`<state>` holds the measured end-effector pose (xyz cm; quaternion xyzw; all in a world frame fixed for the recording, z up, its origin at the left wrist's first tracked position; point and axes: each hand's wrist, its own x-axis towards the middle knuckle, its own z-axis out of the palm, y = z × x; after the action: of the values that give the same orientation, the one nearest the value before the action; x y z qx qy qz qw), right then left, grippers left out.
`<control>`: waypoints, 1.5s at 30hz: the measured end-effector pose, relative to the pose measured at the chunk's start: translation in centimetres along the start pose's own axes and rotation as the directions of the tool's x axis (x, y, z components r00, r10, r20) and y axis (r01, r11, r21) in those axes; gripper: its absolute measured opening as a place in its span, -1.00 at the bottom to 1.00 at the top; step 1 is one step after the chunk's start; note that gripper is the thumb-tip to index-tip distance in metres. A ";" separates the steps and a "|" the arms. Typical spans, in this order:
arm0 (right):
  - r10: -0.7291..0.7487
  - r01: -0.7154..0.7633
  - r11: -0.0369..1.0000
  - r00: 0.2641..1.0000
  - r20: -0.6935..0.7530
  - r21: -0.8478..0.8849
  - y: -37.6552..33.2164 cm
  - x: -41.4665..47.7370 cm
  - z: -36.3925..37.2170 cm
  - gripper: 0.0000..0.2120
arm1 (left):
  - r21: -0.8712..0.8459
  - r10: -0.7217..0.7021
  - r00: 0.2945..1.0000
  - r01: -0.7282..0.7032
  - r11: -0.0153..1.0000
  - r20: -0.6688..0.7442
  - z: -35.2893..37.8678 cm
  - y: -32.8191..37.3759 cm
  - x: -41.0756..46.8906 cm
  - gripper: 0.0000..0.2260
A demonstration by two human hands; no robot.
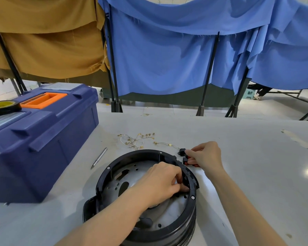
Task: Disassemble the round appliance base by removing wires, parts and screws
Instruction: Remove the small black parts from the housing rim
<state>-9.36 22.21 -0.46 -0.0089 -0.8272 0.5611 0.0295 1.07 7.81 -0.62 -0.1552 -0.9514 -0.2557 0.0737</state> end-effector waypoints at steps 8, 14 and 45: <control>-0.099 0.089 0.950 0.995 -0.021 -0.298 -0.2 0.2 1.4 -0.78 | 0.007 0.005 1.000 -0.005 1.000 -0.004 0.1 -0.1 0.1 -0.89; -0.090 0.063 0.873 0.995 -0.034 -0.483 -0.5 0.0 1.1 -0.70 | 0.014 0.012 1.000 -0.012 1.000 -0.002 0.0 0.0 0.1 -0.89; -0.044 0.007 0.991 0.961 0.273 0.135 -0.2 -9.2 -3.4 -0.85 | -0.101 -0.179 0.977 0.191 0.976 0.114 -1.9 3.7 -3.8 -0.54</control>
<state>0.02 24.83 0.57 0.0818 -0.7842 0.6101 -0.0778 5.95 8.89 1.89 -0.0830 -0.9484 -0.3058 -0.0088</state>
